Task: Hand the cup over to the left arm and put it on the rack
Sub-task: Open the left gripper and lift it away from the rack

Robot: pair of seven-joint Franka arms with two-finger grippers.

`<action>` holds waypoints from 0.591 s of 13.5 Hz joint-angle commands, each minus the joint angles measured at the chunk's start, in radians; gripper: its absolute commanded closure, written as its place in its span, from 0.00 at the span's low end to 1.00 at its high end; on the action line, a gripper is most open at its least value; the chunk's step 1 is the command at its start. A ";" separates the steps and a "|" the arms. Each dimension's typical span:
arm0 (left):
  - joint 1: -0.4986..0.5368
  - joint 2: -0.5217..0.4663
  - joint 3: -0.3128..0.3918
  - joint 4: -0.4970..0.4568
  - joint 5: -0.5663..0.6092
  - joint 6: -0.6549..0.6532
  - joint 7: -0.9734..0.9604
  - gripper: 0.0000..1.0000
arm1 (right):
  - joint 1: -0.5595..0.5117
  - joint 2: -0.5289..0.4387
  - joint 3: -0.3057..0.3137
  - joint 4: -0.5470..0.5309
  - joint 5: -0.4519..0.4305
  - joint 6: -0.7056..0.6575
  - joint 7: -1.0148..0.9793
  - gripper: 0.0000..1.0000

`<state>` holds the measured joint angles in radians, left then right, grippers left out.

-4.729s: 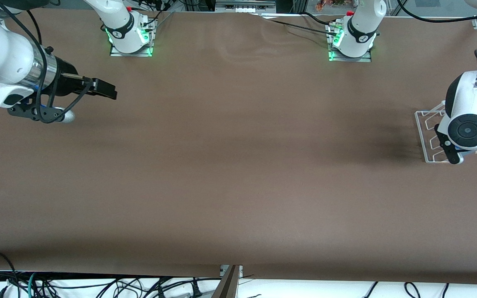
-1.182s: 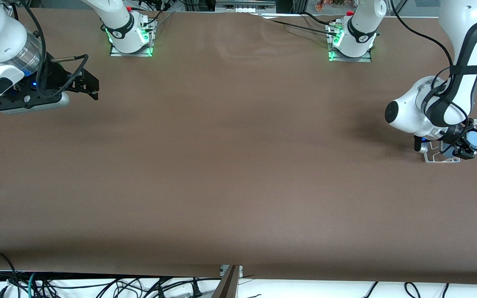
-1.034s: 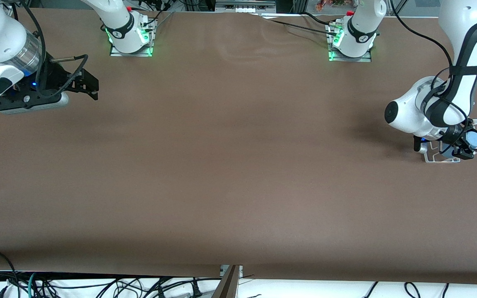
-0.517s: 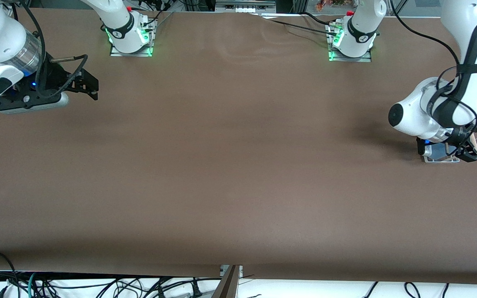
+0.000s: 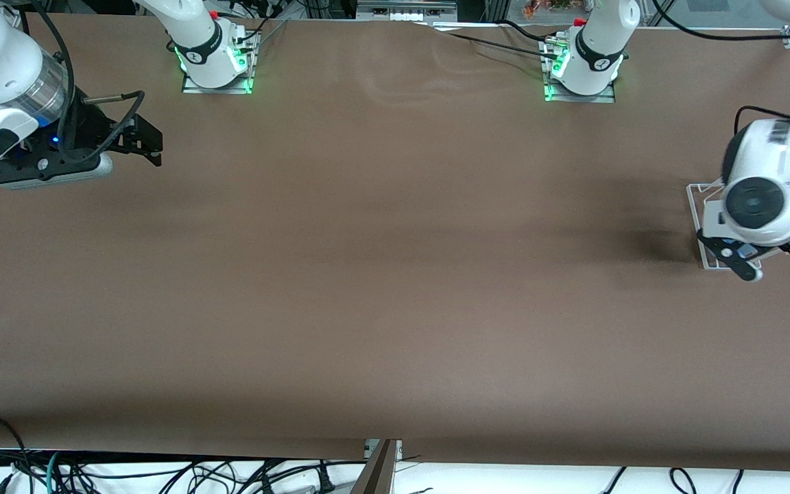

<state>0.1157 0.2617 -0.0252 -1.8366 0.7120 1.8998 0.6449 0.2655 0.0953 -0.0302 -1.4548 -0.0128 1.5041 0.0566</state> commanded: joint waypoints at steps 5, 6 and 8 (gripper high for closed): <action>-0.062 -0.044 0.004 0.308 -0.436 -0.225 -0.074 0.00 | -0.006 0.006 0.000 0.019 0.013 -0.004 0.005 0.00; -0.062 -0.045 0.004 0.357 -0.504 -0.296 -0.161 0.00 | -0.006 0.006 0.000 0.019 0.013 -0.004 0.005 0.00; -0.062 -0.062 0.002 0.416 -0.583 -0.355 -0.346 0.00 | -0.008 0.006 -0.002 0.019 0.013 -0.002 0.000 0.00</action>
<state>0.0549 0.2006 -0.0269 -1.4927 0.2057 1.6072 0.4363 0.2645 0.0956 -0.0308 -1.4543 -0.0128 1.5042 0.0566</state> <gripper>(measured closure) 0.000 0.000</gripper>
